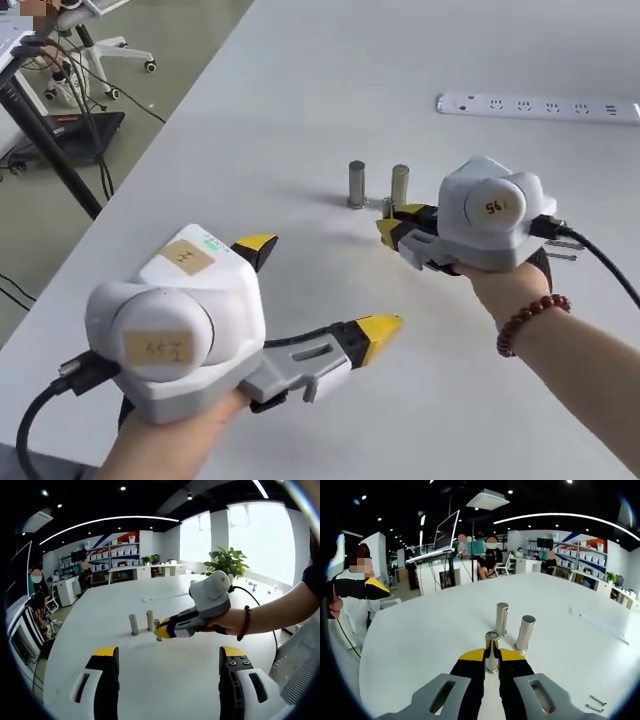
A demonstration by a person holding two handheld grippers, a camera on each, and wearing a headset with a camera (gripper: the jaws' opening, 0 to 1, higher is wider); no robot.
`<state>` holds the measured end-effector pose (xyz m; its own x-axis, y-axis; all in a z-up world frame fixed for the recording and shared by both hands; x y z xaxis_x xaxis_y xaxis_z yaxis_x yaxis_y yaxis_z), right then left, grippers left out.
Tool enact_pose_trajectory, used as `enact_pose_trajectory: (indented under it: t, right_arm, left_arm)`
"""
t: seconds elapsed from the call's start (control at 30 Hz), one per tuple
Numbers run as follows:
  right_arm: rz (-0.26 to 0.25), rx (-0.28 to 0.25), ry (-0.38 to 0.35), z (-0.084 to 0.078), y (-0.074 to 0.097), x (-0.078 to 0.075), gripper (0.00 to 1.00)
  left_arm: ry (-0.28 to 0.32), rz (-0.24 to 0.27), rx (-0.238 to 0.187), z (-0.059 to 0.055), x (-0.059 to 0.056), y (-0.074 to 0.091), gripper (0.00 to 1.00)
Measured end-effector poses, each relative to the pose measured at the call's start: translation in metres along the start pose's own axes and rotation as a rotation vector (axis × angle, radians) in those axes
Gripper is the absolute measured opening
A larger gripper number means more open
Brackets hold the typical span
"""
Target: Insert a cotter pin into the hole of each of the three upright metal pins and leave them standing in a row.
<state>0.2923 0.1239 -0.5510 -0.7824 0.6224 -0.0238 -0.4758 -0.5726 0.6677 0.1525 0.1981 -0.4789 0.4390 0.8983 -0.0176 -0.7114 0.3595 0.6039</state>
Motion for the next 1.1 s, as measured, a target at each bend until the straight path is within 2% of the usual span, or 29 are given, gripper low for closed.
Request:
enact_pose_trajectory:
  t: [0.07, 0.2, 0.37, 0.57, 1.1]
  right_arm:
    - [-0.009, -0.001, -0.028, -0.004, 0.006, 0.000, 0.04]
    - [-0.055, 0.003, -0.030, -0.012, 0.019, -0.002, 0.04]
    - [-0.101, 0.003, -0.069, -0.023, 0.030, -0.008, 0.04]
    - [-0.120, -0.004, -0.132, -0.033, 0.039, -0.011, 0.04]
    - [-0.144, 0.000, -0.160, -0.048, 0.047, -0.006, 0.04]
  left_arm:
    - [0.000, -0.006, -0.003, 0.000, -0.002, 0.000, 0.82]
    - [-0.005, -0.017, -0.009, 0.001, -0.005, -0.001, 0.81]
    - [-0.021, -0.031, -0.020, 0.005, -0.010, 0.000, 0.81]
    - [-0.015, -0.045, -0.030, 0.007, -0.014, 0.002, 0.81]
    - [-0.024, -0.045, -0.026, 0.007, -0.017, 0.008, 0.81]
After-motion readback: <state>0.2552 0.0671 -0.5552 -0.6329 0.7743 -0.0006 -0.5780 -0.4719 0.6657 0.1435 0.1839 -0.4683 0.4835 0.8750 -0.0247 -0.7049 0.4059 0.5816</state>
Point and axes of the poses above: the centre of the closed fingertips' face, and the gripper's own axes: y roughly backward along the fingers, x roughly to its left, z roughly out of its top, the point moved 4 cm from there along y, roughly backward along the fingers, and after that the axes turned 15 degrees about x, right-handed, at the moved point
